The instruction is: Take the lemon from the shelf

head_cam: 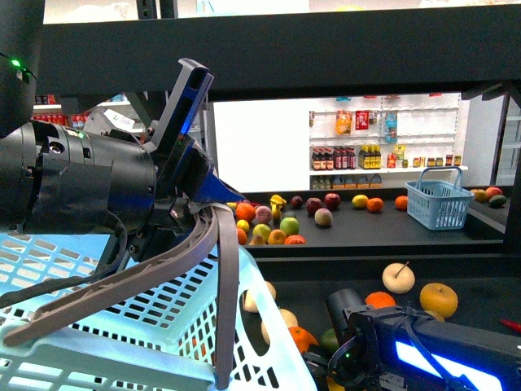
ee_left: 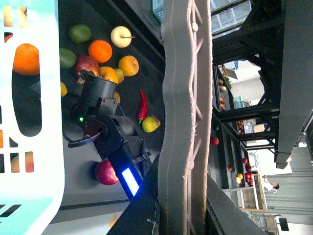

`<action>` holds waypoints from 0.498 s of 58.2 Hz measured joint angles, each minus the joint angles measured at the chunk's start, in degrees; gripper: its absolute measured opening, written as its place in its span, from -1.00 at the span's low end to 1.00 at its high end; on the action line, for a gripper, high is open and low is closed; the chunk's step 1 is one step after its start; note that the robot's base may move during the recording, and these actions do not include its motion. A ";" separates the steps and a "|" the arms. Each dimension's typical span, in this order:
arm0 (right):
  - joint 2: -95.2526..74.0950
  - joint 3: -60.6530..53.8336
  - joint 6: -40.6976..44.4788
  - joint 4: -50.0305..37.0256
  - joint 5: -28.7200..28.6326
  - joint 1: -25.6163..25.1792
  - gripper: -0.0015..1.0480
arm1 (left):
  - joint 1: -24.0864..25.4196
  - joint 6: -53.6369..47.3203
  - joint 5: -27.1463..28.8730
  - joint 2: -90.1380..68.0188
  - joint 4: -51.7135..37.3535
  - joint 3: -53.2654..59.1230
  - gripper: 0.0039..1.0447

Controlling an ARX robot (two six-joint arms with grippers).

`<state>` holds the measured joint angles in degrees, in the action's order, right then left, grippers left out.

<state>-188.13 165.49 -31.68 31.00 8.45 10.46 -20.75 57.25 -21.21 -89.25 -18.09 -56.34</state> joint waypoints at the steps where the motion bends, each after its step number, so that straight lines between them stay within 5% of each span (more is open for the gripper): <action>1: -0.02 0.00 0.09 0.00 -0.04 -0.11 0.86 | 0.00 -0.02 0.00 0.00 0.00 0.00 -0.79; 8: -0.22 0.00 0.70 0.02 -0.61 -0.35 0.84 | 0.02 -0.02 0.02 0.00 0.00 0.00 -0.79; 18: -0.50 0.11 3.56 0.15 -2.51 -0.61 0.39 | 0.00 -0.02 0.02 0.00 0.00 0.00 -0.79; 29: -0.35 -0.09 7.28 -0.17 -5.18 -1.31 0.37 | 0.00 -0.02 0.02 0.00 0.00 0.00 -0.79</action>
<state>-188.48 165.40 -24.40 30.83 3.27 9.15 -20.75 57.23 -21.19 -89.25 -18.09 -56.34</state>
